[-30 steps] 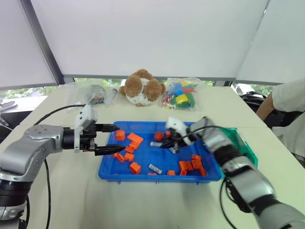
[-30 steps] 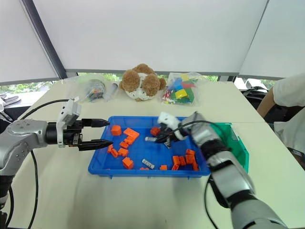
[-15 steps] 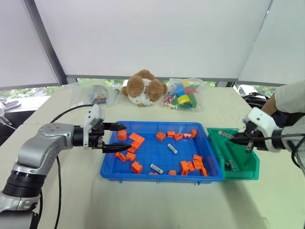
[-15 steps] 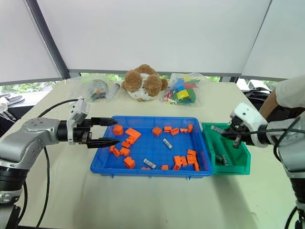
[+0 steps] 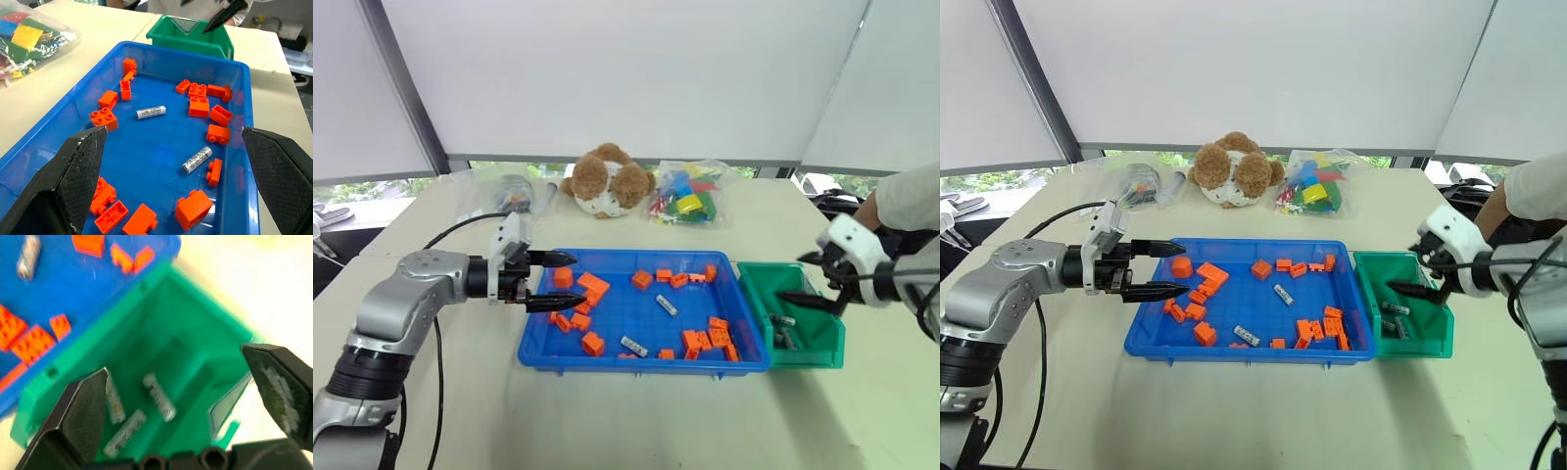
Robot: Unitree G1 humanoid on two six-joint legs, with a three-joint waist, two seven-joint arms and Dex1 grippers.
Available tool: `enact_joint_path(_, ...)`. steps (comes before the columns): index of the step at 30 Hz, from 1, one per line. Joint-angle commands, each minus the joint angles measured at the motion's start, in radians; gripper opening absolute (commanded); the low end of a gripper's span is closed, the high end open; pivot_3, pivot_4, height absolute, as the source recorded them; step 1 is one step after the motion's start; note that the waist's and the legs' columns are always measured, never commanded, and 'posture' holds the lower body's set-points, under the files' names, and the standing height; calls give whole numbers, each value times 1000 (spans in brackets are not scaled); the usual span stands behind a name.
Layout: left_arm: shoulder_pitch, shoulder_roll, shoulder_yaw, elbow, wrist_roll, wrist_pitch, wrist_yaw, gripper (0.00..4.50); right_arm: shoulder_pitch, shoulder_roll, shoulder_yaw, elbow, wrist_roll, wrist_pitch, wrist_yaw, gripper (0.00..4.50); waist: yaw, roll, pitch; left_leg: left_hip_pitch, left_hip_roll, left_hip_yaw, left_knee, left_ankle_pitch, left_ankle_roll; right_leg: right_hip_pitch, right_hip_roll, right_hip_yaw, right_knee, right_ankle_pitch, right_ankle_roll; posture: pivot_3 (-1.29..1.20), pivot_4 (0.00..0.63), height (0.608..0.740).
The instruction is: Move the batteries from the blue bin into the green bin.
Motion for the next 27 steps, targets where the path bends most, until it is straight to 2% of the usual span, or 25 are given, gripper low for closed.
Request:
enact_joint_path(1,-9,12,19,-25,2,-3,3,4500,-102,34,46,-109,84,39,18,4434,-1,0,0,0,0,0,0,0,0,0,0,0,0,0,0,0,150,733)
enact_joint_path(5,-1,15,25,-39,-2,2,12,4500,-177,162,171,-193,146,143,-17,4434,2,0,0,0,0,-1,0,0,0,0,0,0,0,0,0,0,150,733)
enact_joint_path(10,11,20,32,-55,-7,9,21,4500,-208,312,354,-219,149,218,-60,4434,7,0,0,-1,0,-1,1,0,0,0,0,0,0,0,0,0,150,733)
enact_joint_path(18,18,18,31,-63,0,7,35,4500,-338,436,582,6,91,141,10,4434,2,0,0,-1,0,-1,1,0,0,0,0,-1,0,0,0,0,150,733)
enact_joint_path(27,61,26,59,-105,-12,13,70,4500,-389,520,689,138,25,72,50,4434,3,0,0,-2,0,-1,0,0,0,-1,0,-1,1,0,0,0,150,733)
